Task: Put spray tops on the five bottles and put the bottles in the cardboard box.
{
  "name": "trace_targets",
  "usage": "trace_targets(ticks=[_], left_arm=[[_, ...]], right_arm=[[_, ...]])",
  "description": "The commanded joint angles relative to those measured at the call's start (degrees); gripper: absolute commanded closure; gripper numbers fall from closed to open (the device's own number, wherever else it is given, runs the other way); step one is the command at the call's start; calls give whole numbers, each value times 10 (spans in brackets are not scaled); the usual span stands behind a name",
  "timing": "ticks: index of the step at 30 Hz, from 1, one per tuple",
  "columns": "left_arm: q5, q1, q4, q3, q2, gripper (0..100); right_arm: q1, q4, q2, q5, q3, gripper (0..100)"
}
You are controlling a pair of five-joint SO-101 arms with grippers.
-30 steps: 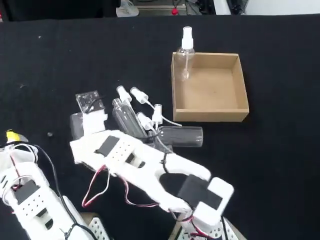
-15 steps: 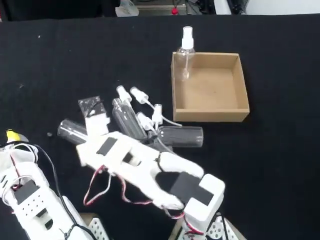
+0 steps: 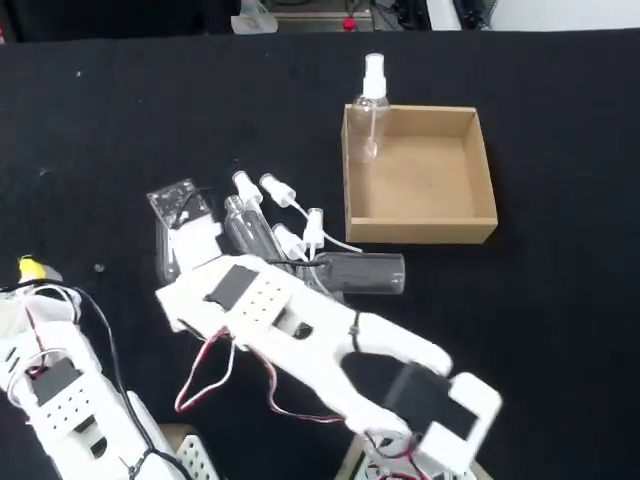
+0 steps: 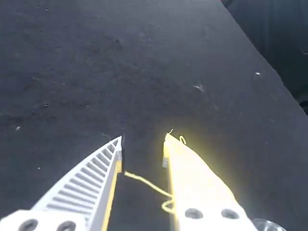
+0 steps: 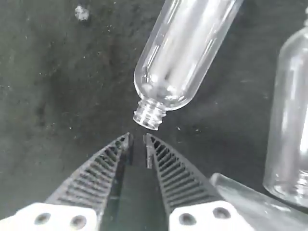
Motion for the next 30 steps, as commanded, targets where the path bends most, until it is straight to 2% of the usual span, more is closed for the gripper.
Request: trace_targets(ticks=[1,6,8,10,14,16,23,30], left_arm=[[2,34,-12,-23,-5,852],[1,53,-13,-15,-5,852],[1,53,-13,-16,-5,852],[1,53,-13,-17,-5,852],[1,51,-13,-17,-5,852],[1,51,-13,-17,-5,852],[1,54,-13,-15,-5,852],[1,51,-13,-15,-5,852]], right_arm=[[1,4,-71,6,14,988],[20,-1,-102,6,26,986],[25,-36,-100,7,25,970],[25,-77,-95,4,34,893],[22,-150,-59,1,46,676],[22,-177,-29,1,45,619],[25,-240,94,2,-35,662],[25,-177,211,1,-184,682]])
